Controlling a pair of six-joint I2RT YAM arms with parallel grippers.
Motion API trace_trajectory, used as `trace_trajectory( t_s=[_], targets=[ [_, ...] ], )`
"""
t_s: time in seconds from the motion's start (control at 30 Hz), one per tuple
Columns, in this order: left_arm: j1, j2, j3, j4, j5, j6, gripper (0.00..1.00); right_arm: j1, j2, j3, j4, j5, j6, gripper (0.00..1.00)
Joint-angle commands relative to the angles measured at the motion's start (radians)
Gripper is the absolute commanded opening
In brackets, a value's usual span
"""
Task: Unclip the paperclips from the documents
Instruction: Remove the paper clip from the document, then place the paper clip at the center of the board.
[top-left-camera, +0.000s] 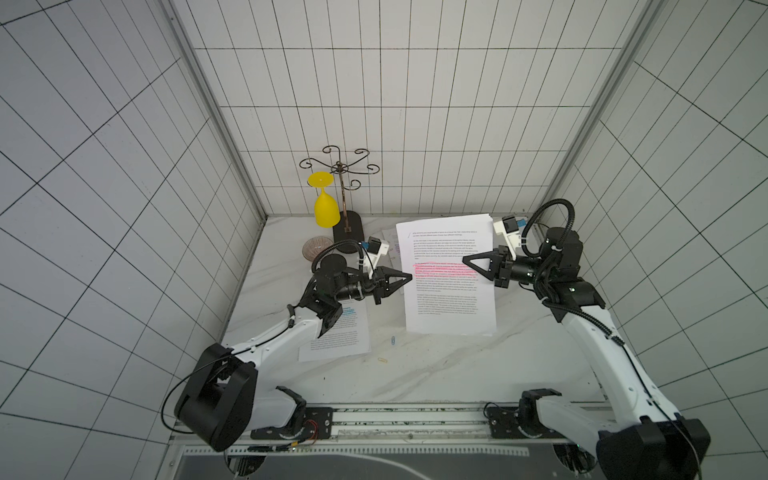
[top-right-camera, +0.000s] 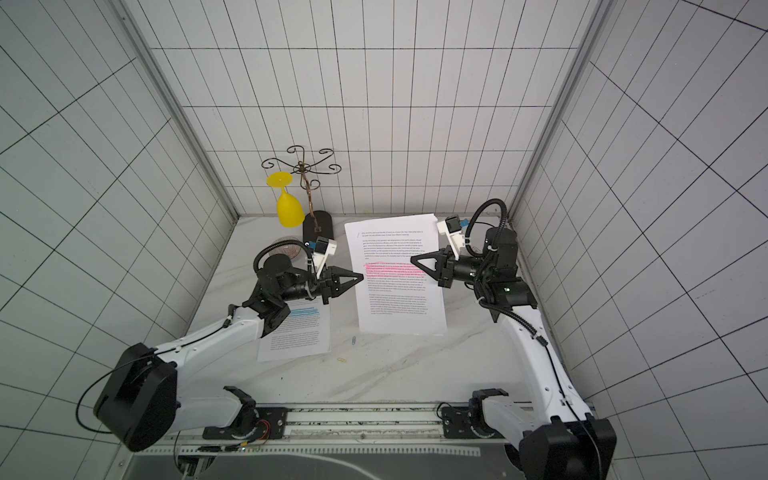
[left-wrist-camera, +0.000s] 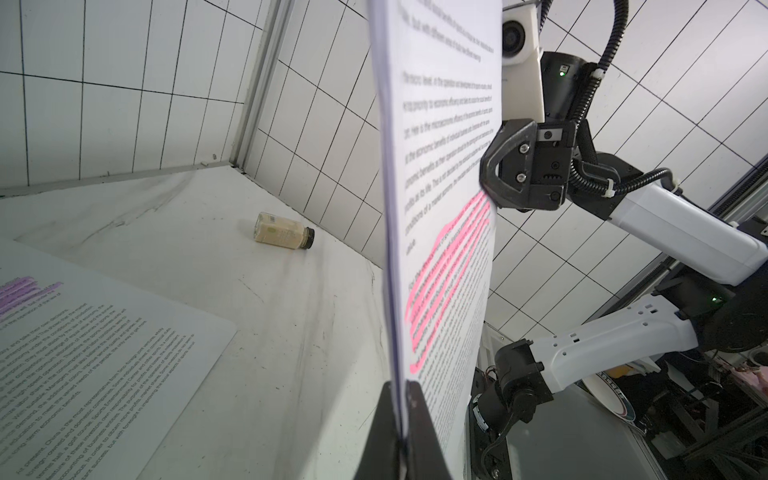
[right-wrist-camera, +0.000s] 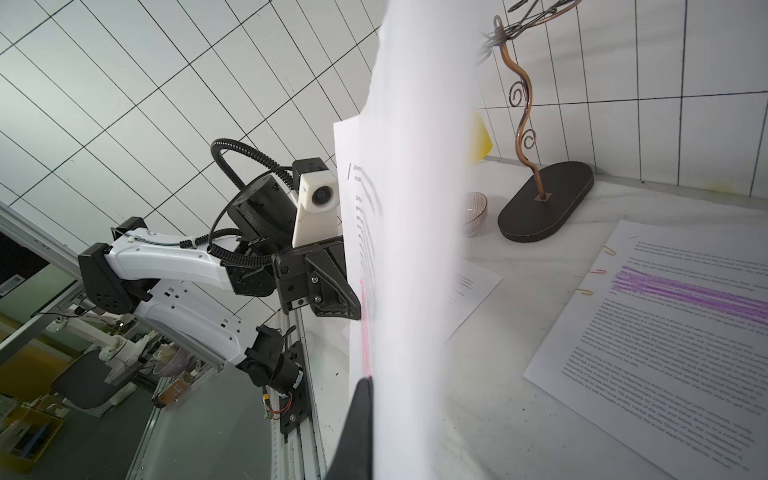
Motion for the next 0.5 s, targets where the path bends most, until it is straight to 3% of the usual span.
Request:
trace_trajectory(
  t_s=[0.0, 0.33, 0.47],
  targets=[
    [0.055, -0.002, -0.047, -0.191, -0.036, 0.069, 0.00, -0.058, -0.015, -0.024, 0.060, 0.029, 0.001, 0.00],
    [0.041, -0.021, -0.064, -0.457, -0.136, 0.181, 0.00, -0.062, -0.014, -0.044, 0.057, 0.053, 0.004, 0.00],
    [-0.051, -0.037, -0.072, -0.706, -0.290, 0.291, 0.00, -0.062, -0.021, -0.059, 0.051, 0.068, -0.002, 0.00]
  ],
)
